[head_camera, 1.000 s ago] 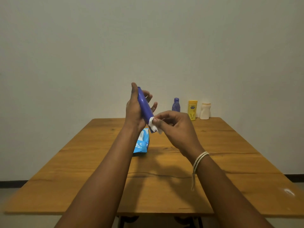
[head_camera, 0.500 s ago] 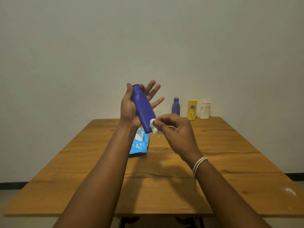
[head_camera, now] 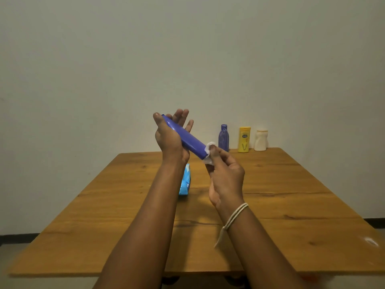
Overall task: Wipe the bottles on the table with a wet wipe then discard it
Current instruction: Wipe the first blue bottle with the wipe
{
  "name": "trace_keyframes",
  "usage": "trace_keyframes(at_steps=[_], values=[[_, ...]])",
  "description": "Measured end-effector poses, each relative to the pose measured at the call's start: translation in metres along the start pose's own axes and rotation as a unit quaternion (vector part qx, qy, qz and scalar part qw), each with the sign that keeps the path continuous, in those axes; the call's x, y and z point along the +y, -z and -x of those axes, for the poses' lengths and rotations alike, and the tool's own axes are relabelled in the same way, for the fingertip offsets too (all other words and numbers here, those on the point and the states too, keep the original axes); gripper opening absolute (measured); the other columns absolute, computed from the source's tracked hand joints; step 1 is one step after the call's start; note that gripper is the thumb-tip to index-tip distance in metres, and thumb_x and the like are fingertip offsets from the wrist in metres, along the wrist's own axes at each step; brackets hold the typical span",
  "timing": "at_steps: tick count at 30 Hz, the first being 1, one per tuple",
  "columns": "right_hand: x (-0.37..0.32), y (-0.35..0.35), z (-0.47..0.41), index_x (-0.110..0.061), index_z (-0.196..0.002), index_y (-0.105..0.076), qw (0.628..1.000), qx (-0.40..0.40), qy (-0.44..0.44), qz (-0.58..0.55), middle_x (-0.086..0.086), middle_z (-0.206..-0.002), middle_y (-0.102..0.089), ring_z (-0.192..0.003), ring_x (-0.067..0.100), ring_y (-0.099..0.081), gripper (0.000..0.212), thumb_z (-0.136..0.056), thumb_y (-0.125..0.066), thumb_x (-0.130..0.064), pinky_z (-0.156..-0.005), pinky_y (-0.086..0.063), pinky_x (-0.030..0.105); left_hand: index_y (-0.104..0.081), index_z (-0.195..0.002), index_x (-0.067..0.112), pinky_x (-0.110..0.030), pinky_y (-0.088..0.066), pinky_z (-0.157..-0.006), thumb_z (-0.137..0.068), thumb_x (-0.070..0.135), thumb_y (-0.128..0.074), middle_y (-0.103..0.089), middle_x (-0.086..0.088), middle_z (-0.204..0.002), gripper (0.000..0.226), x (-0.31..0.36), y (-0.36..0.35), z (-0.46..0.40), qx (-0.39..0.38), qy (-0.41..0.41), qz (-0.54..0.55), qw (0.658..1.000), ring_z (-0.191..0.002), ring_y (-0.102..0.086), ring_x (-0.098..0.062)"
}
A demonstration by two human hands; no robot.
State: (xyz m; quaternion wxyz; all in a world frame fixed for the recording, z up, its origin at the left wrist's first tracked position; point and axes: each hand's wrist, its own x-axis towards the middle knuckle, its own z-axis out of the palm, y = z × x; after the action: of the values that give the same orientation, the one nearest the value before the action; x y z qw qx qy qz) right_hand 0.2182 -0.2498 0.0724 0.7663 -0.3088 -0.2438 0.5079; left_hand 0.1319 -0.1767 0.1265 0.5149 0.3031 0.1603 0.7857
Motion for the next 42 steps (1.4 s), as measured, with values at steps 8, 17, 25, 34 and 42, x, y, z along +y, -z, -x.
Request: trace_keyframes(at_steps=[8, 17, 25, 34, 42], values=[[0.0, 0.008, -0.001, -0.022, -0.096, -0.075, 0.947, -0.085, 0.162, 0.263, -0.01, -0.089, -0.075, -0.086, 0.002, -0.07, 0.009, -0.09, -0.072, -0.029, -0.06, -0.056, 0.015, -0.059, -0.095, 0.015, -0.053, -0.047, -0.108, -0.105, 0.057, -0.032, -0.071, -0.015, -0.127, 0.051, 0.008, 0.018, 0.001, -0.202, 0.133, -0.05, 0.969, -0.129, -0.062, -0.032], [-0.036, -0.016, -0.029, -0.022, -0.098, -0.077, 0.906, -0.159, 0.217, 0.326, -0.011, -0.092, -0.076, -0.087, 0.006, -0.071, 0.02, -0.087, -0.074, -0.039, -0.073, -0.061, 0.027, -0.057, -0.132, 0.007, -0.044, -0.048, -0.099, -0.103, 0.06, -0.034, -0.061, -0.018, -0.135, 0.064, -0.007, 0.027, 0.019, -0.245, 0.236, -0.078, 0.937, -0.124, -0.057, -0.033], [-0.003, 0.046, -0.024, -0.018, -0.101, -0.074, 0.974, -0.131, -0.073, 0.169, 0.003, -0.105, -0.075, -0.099, 0.017, -0.069, 0.011, -0.092, -0.067, -0.02, -0.07, -0.059, 0.029, -0.056, -0.1, 0.014, -0.056, -0.048, -0.108, -0.108, 0.052, -0.029, -0.072, -0.014, -0.125, 0.048, -0.016, 0.022, 0.006, -0.155, 0.111, -0.022, 0.982, -0.123, -0.067, -0.032], [0.018, 0.028, -0.06, 0.0, -0.114, -0.065, 0.97, 0.01, -0.239, -0.041, 0.019, -0.114, -0.065, -0.099, 0.026, -0.064, 0.034, -0.086, -0.075, -0.016, -0.059, -0.058, 0.027, -0.057, -0.113, 0.002, -0.028, -0.059, -0.091, -0.111, 0.036, -0.029, -0.075, 0.001, -0.086, 0.045, -0.051, 0.011, -0.01, 0.009, -0.155, -0.265, 0.952, -0.093, -0.076, -0.018], [0.025, 0.052, -0.088, 0.005, -0.093, -0.068, 0.971, -0.039, -0.221, 0.083, 0.017, -0.089, -0.073, -0.069, 0.017, -0.074, 0.015, -0.083, -0.076, -0.003, -0.055, -0.059, 0.024, -0.054, -0.104, 0.019, -0.007, -0.046, -0.064, -0.106, 0.049, -0.038, -0.066, 0.006, -0.081, 0.034, -0.094, 0.036, -0.055, 0.018, -0.13, -0.414, 0.901, -0.072, -0.063, 0.003]])
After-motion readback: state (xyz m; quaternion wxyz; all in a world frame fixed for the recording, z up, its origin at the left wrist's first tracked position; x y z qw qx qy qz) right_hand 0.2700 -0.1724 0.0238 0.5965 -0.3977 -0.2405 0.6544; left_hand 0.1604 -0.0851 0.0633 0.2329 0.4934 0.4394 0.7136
